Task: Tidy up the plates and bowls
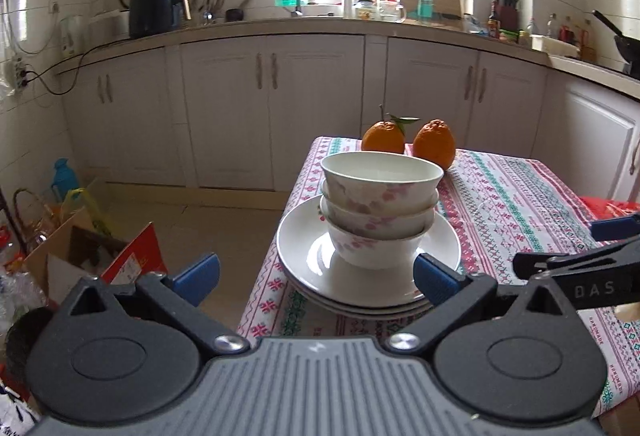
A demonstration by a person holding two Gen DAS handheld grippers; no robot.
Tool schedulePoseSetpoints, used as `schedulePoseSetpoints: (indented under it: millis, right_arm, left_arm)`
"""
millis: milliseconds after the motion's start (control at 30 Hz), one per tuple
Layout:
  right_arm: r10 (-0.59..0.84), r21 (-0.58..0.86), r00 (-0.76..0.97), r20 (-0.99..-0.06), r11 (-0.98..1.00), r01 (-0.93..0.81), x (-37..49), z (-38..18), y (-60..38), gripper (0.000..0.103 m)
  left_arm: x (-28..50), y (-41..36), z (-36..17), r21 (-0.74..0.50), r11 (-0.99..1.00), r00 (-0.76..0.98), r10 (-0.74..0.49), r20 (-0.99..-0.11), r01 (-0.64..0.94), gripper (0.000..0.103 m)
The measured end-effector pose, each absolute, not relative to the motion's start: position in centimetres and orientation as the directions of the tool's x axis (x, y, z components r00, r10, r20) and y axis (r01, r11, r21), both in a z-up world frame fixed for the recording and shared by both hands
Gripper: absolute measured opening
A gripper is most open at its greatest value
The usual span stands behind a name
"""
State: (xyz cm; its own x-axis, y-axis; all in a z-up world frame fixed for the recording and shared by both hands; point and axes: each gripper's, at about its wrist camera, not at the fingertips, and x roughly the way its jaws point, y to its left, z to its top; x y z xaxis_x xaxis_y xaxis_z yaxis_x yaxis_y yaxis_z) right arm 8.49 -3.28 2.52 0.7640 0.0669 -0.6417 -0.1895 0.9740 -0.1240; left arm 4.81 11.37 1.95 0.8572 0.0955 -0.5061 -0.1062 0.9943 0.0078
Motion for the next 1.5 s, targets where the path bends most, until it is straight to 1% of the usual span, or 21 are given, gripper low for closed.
schedulePoseSetpoints:
  millis: [67, 200, 400, 1500]
  right_arm:
    - [0.051, -0.137, 0.784, -0.619, 0.976, -0.172, 7.1, 3.3, -3.4, 0.103]
    - [0.066, -0.134, 0.810, -0.582, 0.975, -0.176, 5.2, 4.7, -3.3, 0.103]
    - [0.076, -0.132, 0.837, -0.542, 0.976, -0.174, 3.5, 5.9, -3.1, 0.103]
    - [0.047, -0.147, 0.852, -0.522, 0.979, -0.144, 2.8, 6.0, -3.3, 0.103]
  left_arm:
    - [3.7, 10.9, 2.5, 0.018, 0.989, 0.853, 0.135, -0.503, -0.146, 0.102]
    - [2.0, 10.5, 3.8, -0.001, 0.990, 0.864, 0.121, -0.488, -0.140, 0.102]
    - [0.8, 9.6, 4.7, 0.038, 0.988, 0.874, 0.151, -0.462, -0.151, 0.102]
    - [0.6, 8.6, 4.7, 0.028, 0.991, 0.867, 0.131, -0.481, -0.134, 0.102]
